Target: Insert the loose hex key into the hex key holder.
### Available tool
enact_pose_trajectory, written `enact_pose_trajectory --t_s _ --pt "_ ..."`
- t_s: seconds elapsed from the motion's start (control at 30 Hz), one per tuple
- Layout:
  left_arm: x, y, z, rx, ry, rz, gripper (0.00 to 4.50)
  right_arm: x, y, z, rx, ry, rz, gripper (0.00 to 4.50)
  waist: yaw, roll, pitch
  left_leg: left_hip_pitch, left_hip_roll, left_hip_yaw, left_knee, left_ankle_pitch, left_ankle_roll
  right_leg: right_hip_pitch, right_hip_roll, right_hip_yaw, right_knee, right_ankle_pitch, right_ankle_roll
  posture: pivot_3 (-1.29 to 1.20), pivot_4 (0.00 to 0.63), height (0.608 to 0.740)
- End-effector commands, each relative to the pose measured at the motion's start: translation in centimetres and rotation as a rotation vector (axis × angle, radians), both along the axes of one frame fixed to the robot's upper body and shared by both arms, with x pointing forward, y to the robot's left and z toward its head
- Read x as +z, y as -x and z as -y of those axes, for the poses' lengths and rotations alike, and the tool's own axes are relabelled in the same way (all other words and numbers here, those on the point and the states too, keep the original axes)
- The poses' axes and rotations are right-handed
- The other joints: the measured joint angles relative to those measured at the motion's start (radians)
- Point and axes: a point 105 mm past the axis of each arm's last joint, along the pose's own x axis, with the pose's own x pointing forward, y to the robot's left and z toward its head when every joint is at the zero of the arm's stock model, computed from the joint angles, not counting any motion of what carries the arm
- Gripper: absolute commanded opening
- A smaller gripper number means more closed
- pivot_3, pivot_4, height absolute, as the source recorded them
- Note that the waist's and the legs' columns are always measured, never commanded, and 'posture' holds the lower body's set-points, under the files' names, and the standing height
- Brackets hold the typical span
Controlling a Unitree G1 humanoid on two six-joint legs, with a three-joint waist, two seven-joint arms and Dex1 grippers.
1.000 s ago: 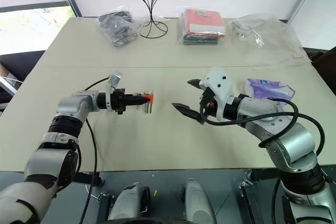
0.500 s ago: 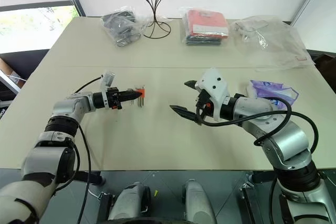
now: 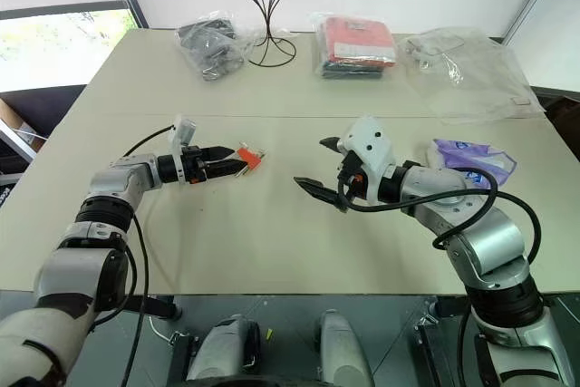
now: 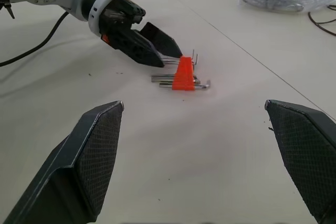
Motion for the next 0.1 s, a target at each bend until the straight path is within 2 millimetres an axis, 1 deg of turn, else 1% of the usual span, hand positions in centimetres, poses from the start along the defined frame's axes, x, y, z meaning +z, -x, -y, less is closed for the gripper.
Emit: enact_pose_trajectory --t_s 0.03,0.1 --pt "2.42 -1.24 -2.59 0.098 -0.088 0.151 4.46 0.50 0.57 0.24 0.011 0.025 0.041 4.50 -0.001 0.000 0.000 0.000 0.000 0.000 0.000 0.000 0.000 0.000 0.000 0.000 0.000 0.000 0.000 0.00 0.150 0.739" --pt "3.25 -1.20 -3.37 0.107 -0.114 0.204 4.46 0.37 0.69 0.62 0.002 0.036 0.043 4.50 -0.002 0.000 0.000 0.000 0.000 0.000 0.000 0.000 0.000 0.000 0.000 0.000 0.000 0.000 0.000 0.00 0.150 0.739"
